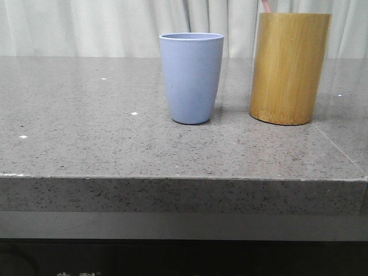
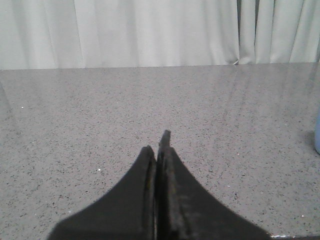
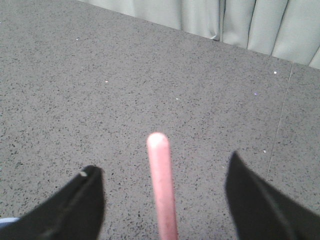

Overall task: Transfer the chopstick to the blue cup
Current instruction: 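Grasp the pink stick in the bamboo holder with the right gripper, then lift the pink stick out and move it over the blue cup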

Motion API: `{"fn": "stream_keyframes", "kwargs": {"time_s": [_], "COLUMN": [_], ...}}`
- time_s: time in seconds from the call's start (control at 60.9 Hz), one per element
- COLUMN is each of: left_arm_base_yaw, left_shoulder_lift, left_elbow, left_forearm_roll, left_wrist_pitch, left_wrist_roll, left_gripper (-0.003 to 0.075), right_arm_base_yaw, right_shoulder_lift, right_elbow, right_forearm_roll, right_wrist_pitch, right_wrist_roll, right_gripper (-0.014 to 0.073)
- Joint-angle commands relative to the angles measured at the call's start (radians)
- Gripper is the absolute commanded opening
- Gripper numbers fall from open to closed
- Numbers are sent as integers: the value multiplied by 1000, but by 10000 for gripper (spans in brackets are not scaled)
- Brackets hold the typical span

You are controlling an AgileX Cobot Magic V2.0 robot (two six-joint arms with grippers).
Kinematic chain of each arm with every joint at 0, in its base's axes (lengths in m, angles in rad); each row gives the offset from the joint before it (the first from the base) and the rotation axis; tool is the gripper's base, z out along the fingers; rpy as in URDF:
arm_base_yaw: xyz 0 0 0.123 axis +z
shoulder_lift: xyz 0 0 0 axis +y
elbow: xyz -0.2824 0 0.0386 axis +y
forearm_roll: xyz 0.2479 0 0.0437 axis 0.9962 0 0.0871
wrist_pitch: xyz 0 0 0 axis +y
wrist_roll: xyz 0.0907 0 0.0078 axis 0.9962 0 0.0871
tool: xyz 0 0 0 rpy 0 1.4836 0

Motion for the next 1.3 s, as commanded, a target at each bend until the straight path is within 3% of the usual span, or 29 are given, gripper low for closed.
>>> {"fn": "stream_keyframes", "kwargs": {"time_s": [0.0, 0.164, 0.296, 0.657, 1.068, 1.282], "left_arm_base_yaw": [-9, -9, -9, -9, -9, -9], "left_shoulder_lift": [-4, -4, -4, -4, -4, -4], "left_elbow": [-23, -23, -21, 0, 0, 0], "left_forearm_roll": [-12, -12, -12, -12, -12, -12], "left_wrist_pitch": [-84, -84, -84, -84, -104, -104], "left_wrist_roll": [1, 1, 1, 1, 1, 1], "left_gripper": [-19, -19, -19, -19, -19, -19], "right_arm_base_yaw": [-2, -2, -2, -2, -2, 0], "right_shoulder_lift": [-39, -39, -43, -105, -327, -347], "right_elbow": [-38, -38, -38, -38, -38, -38], "right_forearm_roll": [-10, -10, -10, -17, -38, -35], "right_wrist_pitch": [-95, -116, -138, -173, -355, -410], "right_wrist_roll": [-12, -12, -12, -12, -12, -11], "right_gripper": [320, 47, -55, -71, -71, -71]}}
